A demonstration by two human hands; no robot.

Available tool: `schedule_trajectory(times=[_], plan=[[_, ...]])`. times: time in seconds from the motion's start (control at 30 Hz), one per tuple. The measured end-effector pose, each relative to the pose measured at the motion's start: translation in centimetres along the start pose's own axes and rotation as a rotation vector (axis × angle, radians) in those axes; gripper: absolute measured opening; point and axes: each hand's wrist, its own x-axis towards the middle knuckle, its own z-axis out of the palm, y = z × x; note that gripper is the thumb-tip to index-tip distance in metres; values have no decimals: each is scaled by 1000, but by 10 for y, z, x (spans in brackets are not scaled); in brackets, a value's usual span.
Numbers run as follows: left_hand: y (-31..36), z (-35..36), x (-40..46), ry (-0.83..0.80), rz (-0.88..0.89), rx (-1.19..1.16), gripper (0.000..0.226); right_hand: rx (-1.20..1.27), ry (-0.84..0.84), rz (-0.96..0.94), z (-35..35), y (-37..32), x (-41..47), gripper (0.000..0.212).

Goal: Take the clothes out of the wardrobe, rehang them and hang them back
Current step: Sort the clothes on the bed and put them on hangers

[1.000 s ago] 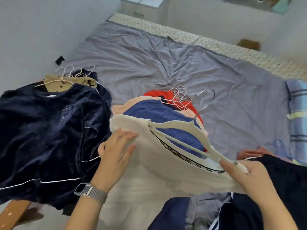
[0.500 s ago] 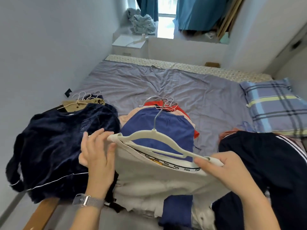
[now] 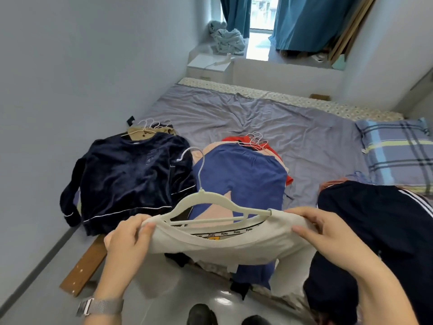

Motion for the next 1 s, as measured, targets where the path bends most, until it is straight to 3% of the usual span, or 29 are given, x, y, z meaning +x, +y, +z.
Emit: schedule_trajectory(times=[0.17, 0.3, 0.57, 0.77, 0.9, 1.0], plan=[[42, -5, -46, 166, -44, 3, 18, -46, 206, -96, -3, 2, -17, 28], [64, -20, -75, 260, -8, 77, 30, -52, 281, -223, -17, -9, -24, 28], [69, -72, -130, 435, -72, 85, 38, 55, 216, -464, -7, -58, -25, 29], [20, -119, -152, 496, -114, -100, 28, -12, 93, -571, 47, -100, -19, 18], [-26, -148, -154, 510, -150, -87, 24, 0, -77, -518, 94, -115, -11, 18], [-55, -168, -151, 503, -170, -20, 24, -13, 5, -465, 137, -128, -10, 20]])
